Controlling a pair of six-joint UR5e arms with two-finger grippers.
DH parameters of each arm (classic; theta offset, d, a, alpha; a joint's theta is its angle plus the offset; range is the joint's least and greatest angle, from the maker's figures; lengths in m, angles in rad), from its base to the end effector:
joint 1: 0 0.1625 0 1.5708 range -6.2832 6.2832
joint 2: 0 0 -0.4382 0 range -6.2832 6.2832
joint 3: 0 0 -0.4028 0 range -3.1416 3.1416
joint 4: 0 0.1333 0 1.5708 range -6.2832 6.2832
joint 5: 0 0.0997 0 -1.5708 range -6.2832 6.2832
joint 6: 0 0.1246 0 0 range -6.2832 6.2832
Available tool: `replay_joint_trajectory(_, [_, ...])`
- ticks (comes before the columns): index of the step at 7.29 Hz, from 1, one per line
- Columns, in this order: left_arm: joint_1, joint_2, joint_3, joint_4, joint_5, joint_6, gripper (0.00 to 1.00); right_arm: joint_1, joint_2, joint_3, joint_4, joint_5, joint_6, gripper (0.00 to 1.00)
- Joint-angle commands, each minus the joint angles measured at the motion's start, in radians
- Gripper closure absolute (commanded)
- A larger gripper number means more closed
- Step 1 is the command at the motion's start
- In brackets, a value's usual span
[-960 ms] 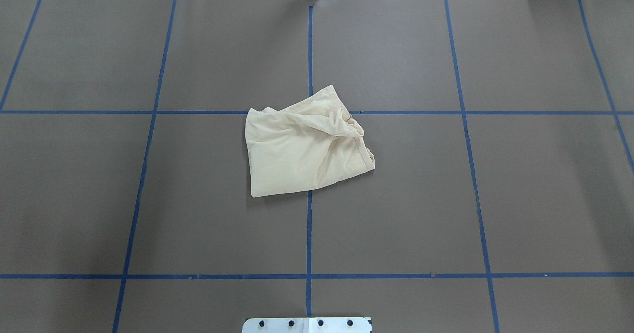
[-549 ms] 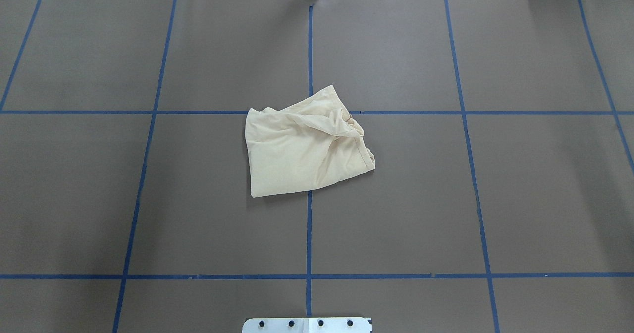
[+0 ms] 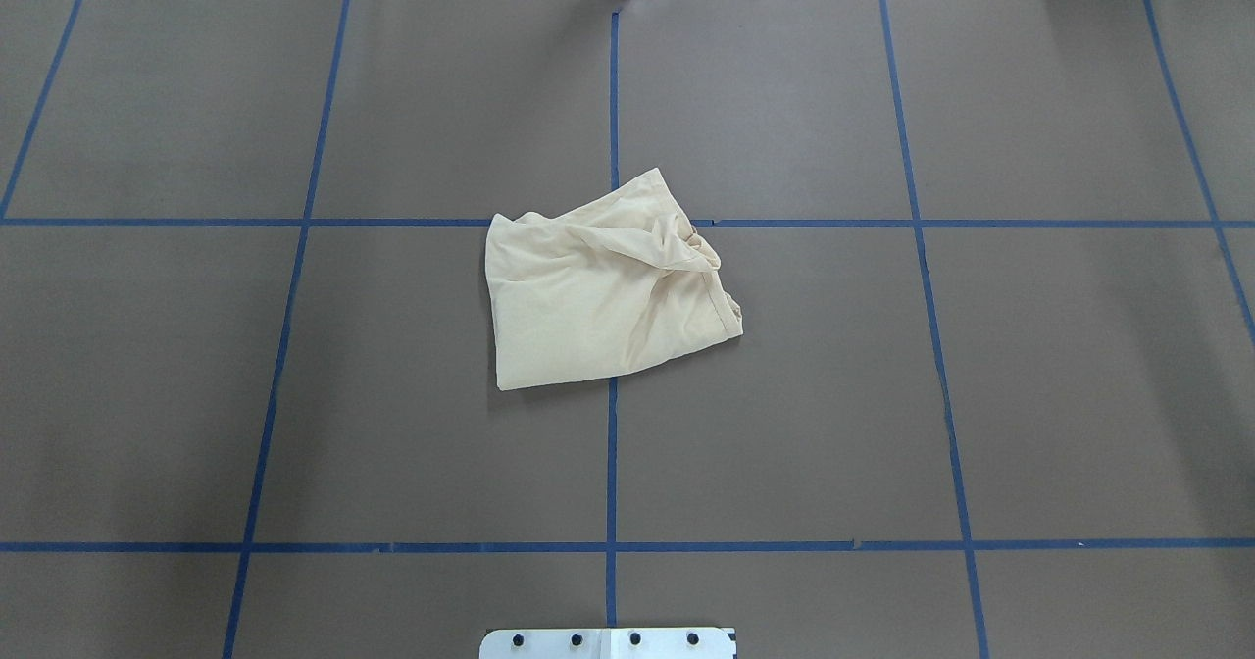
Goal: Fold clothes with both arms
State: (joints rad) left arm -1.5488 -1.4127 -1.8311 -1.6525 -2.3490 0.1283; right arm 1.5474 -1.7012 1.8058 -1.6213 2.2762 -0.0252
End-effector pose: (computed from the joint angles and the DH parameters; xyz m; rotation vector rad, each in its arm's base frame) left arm -0.0360 -0.4469 0.6231 0.2159 0.7670 0.2138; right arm 0.0420 -0.4494 0.6443 0.0525 -0.7053 -0.0656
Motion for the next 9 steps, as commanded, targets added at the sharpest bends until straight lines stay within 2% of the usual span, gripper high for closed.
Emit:
replay_joint_trajectory(1, [-0.001, 0.001, -0.010, 0.000, 0.000, 0.001, 0.00, -0.007, 0.000, 0.000, 0.000, 0.000, 0.001, 0.00])
replay_joint_trajectory(9, [-0.001, 0.001, -0.011, -0.001, 0.000, 0.001, 0.00, -0.010, 0.000, 0.001, 0.009, 0.020, 0.002, 0.00])
